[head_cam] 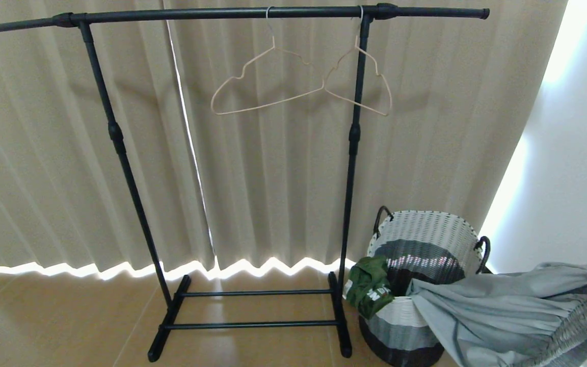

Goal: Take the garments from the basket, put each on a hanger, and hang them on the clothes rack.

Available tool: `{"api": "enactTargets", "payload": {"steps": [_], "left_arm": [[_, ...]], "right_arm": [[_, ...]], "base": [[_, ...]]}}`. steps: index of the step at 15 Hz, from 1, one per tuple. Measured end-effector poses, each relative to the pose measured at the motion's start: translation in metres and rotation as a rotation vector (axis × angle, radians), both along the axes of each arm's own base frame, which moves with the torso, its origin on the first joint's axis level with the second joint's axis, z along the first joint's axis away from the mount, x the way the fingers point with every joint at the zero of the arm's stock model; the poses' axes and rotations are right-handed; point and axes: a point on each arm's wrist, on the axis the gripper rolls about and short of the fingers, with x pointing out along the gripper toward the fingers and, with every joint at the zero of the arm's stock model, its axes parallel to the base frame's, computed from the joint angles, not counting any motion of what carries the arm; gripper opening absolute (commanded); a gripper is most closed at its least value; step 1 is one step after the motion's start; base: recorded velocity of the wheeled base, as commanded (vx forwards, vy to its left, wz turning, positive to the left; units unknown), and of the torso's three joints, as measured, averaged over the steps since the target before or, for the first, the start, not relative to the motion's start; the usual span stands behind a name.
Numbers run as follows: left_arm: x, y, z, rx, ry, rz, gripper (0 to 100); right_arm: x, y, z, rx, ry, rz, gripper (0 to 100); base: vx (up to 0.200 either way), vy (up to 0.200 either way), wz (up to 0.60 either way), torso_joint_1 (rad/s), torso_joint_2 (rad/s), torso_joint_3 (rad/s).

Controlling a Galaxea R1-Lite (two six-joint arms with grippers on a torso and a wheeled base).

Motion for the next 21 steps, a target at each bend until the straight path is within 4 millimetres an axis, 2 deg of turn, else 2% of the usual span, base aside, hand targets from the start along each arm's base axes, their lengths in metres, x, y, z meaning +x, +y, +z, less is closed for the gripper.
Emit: {"api": "enactTargets", "payload": {"steps": [2, 11, 14, 18, 21], "left_arm": [[0.0, 0.0, 0.0, 0.0, 0.0, -0.001, 100], [0.0, 0.0, 0.0, 0.05, 0.004, -0.017, 100], [-0.001, -0.003, 0.004, 0.098, -0.01, -0.144, 100], [-0.006, -0.005, 0.045, 0.129, -0.09, -0.255, 100], [0.011, -0.006, 0.086, 0.153, -0.043, -0.296, 100]], "right_arm": [[0.0, 0.0, 0.001, 0.001, -0.002, 0.006, 0], [0.002, 0.001, -0.001, 0.003, 0.059, 0.025, 0], [0.002, 0.001, 0.015, 0.007, 0.112, 0.046, 0], [-0.013, 0.003, 0.051, 0.022, 0.266, 0.108, 0], [-0.024, 0.004, 0.089, 0.037, 0.287, 0.163, 0]], "base": [[0.0, 0.2, 0.0, 0.0, 0.0, 0.0], [0.0, 0.0, 0.0, 0.0, 0.0, 0.0], [0.0, 0.0, 0.0, 0.0, 0.0, 0.0], [0.0, 0.0, 0.0, 0.0, 0.0, 0.0], [0.0, 0.0, 0.0, 0.0, 0.0, 0.0]]}}
